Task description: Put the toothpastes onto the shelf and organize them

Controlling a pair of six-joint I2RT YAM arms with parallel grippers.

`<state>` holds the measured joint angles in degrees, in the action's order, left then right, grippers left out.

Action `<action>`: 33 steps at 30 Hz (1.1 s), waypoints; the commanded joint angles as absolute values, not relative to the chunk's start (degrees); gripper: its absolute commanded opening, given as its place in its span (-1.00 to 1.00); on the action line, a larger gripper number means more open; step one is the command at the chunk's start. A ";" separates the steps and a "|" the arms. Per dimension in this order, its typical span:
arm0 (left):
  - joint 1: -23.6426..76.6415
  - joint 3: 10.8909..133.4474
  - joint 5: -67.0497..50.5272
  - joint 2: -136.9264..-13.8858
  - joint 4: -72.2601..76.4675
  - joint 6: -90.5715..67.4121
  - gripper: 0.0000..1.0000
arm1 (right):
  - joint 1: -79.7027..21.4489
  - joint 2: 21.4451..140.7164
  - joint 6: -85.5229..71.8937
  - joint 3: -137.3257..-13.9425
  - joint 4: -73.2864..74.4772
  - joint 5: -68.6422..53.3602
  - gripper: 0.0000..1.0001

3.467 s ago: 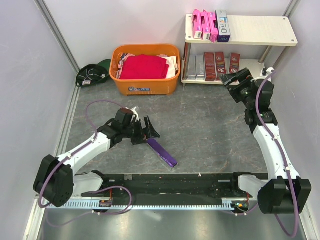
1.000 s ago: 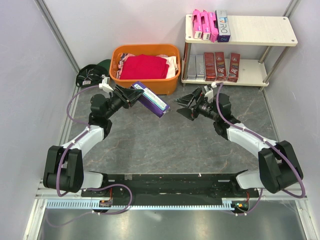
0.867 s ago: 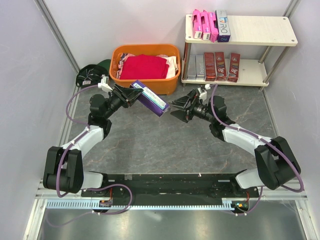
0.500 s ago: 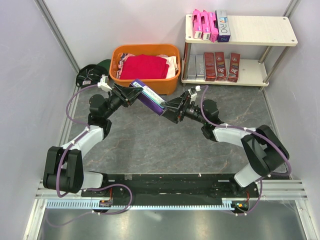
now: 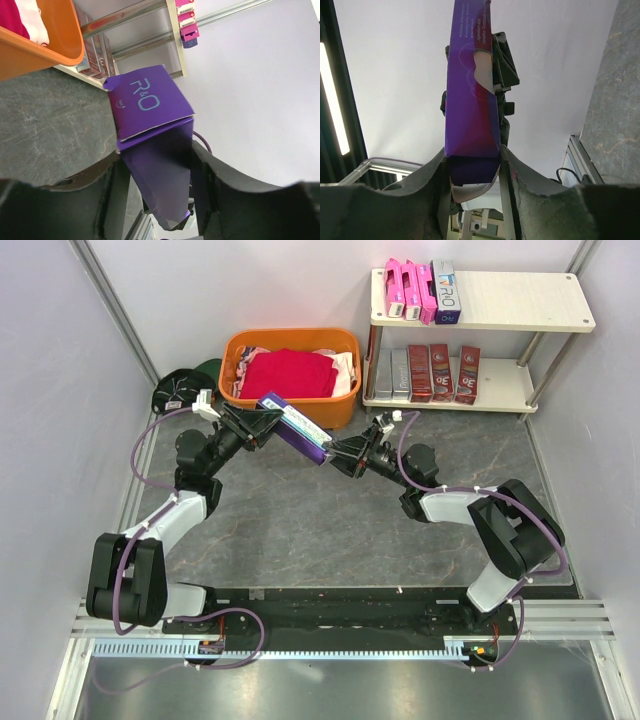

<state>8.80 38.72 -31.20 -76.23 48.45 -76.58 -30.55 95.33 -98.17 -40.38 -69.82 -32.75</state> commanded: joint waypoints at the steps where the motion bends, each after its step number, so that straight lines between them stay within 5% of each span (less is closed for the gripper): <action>1: 8.79 40.52 -32.43 -75.85 51.15 -77.35 0.28 | -30.67 92.47 -96.34 -41.66 -74.45 -32.08 -0.32; 9: 8.79 41.83 -32.69 -73.48 44.31 -72.78 0.99 | -30.59 90.97 -94.92 -42.98 -71.46 -31.73 -0.49; 21: 8.79 42.80 -32.70 -68.56 36.92 -66.62 0.99 | -28.13 86.14 -89.84 -44.47 -62.85 -30.76 -0.55; 33: 8.79 44.39 -31.99 -66.80 31.03 -62.67 1.00 | -21.19 74.46 -75.16 -50.78 -37.92 -29.97 -0.54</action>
<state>8.80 42.37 -32.03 -68.23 32.21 -66.50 -23.27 79.96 -82.72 -44.38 -45.47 -31.14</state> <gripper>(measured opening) 0.994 0.444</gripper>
